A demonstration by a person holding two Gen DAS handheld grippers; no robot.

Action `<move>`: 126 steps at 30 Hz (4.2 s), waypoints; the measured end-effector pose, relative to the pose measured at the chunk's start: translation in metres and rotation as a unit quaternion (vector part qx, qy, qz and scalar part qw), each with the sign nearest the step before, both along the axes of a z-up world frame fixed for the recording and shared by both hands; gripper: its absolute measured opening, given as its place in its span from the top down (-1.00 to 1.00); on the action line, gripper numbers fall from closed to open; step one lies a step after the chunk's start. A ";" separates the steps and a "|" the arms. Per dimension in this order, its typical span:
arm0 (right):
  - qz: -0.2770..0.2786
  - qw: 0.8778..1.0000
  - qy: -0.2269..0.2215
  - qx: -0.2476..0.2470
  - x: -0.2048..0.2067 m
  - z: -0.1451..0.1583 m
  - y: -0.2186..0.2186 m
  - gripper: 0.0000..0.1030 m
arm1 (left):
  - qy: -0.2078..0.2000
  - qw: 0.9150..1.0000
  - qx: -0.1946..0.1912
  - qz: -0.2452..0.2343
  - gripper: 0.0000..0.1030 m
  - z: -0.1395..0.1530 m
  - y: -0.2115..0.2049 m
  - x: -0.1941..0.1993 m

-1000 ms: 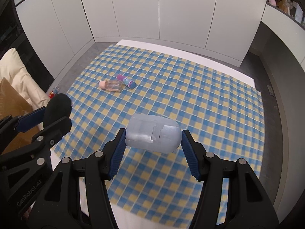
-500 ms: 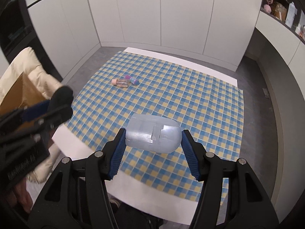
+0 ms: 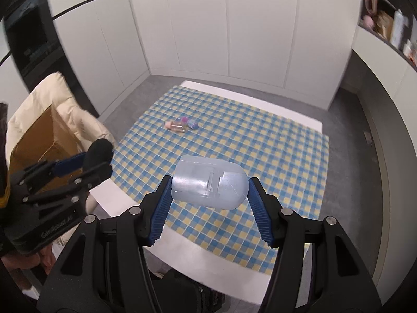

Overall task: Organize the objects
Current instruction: 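Lift and carry the black sponge and pale blue case toward the cardboard box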

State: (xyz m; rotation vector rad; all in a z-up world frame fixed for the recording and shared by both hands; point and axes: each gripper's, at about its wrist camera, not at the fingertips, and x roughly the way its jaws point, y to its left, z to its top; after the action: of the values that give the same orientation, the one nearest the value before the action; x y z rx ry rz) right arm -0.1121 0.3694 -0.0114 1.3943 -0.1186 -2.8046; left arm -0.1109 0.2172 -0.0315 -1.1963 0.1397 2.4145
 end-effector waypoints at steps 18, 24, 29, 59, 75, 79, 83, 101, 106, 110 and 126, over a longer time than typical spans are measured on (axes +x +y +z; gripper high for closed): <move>-0.034 0.999 -0.004 -0.008 -0.001 -0.013 0.005 -0.17 | 0.042 0.999 0.000 0.021 0.08 0.005 -0.011 -0.009; -0.042 0.999 -0.006 -0.016 0.000 -0.013 0.004 -0.17 | 0.042 0.999 0.005 0.022 0.08 0.007 -0.014 -0.009; -0.053 0.998 -0.005 -0.021 -0.001 -0.012 0.009 -0.17 | 0.042 0.999 0.006 0.020 0.08 0.006 -0.016 -0.008; 0.004 1.000 -0.002 -0.006 -0.039 -0.011 -0.057 -0.17 | 0.043 0.996 0.012 0.072 0.08 0.013 -0.084 -0.021; 0.039 0.999 0.029 -0.006 -0.052 0.003 -0.107 -0.17 | 0.050 0.994 0.016 0.093 0.08 0.016 -0.123 -0.018; 0.048 0.998 0.032 -0.008 -0.056 0.004 -0.116 -0.17 | 0.036 0.994 0.023 0.100 0.08 0.011 -0.131 -0.020; 0.053 0.998 0.028 -0.016 -0.061 0.003 -0.122 -0.17 | 0.047 0.994 0.018 0.100 0.08 0.015 -0.134 -0.016; 0.069 0.997 0.037 -0.023 -0.072 0.006 -0.161 -0.17 | 0.052 0.989 0.017 0.138 0.08 0.018 -0.173 -0.018; 0.080 0.996 0.039 -0.023 -0.075 0.007 -0.175 -0.17 | 0.052 0.987 0.017 0.151 0.08 0.017 -0.187 -0.018; 0.087 0.995 0.041 -0.022 -0.076 0.009 -0.185 -0.17 | 0.052 0.985 0.017 0.163 0.08 0.017 -0.198 -0.016; 0.127 0.990 0.049 -0.024 -0.087 0.013 -0.241 -0.17 | 0.051 0.975 0.012 0.214 0.08 0.015 -0.255 -0.013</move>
State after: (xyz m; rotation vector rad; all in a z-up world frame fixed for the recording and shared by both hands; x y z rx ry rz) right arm -0.1987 0.1284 0.0021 1.1668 -0.0055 -2.6342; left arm -0.1238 -0.0380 -0.0167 -1.1872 -0.1316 2.8404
